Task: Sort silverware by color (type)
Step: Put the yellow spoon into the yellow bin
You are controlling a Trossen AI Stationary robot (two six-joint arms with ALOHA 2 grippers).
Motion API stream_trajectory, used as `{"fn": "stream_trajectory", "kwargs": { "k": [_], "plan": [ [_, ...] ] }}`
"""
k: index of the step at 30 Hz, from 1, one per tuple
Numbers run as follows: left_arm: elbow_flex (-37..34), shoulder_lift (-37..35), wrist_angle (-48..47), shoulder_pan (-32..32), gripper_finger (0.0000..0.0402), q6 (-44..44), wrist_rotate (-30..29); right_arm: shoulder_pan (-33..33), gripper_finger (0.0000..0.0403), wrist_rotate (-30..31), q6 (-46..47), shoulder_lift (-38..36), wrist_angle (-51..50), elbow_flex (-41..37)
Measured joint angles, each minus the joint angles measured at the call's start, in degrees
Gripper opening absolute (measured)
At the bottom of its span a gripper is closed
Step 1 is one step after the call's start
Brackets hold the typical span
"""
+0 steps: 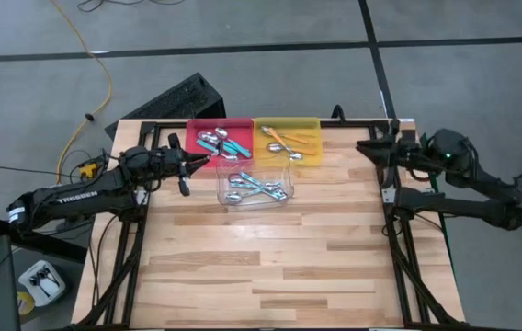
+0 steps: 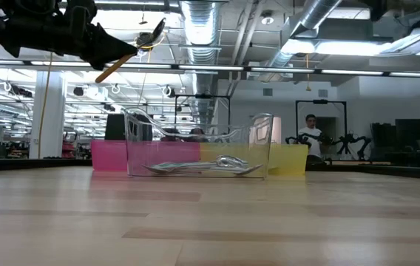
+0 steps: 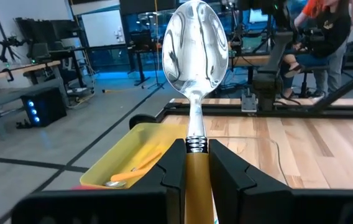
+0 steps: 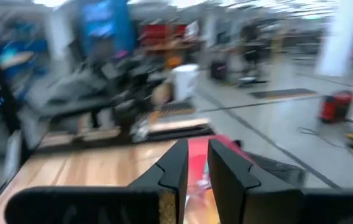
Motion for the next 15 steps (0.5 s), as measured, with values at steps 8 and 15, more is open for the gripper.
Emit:
{"fn": "stream_trajectory", "kwargs": {
  "k": [8,15],
  "plan": [
    [0.00,8.31,7.57,-0.04,0.0027,-2.55,-0.49,0.03,0.0087,5.96,3.43,-4.73,0.45,-7.49],
    [0.00,15.41,15.11,-0.02,0.0027,-3.56,-0.48,0.58,0.0087,1.51,1.18,-4.99,3.83,-12.42]
  ]
}}
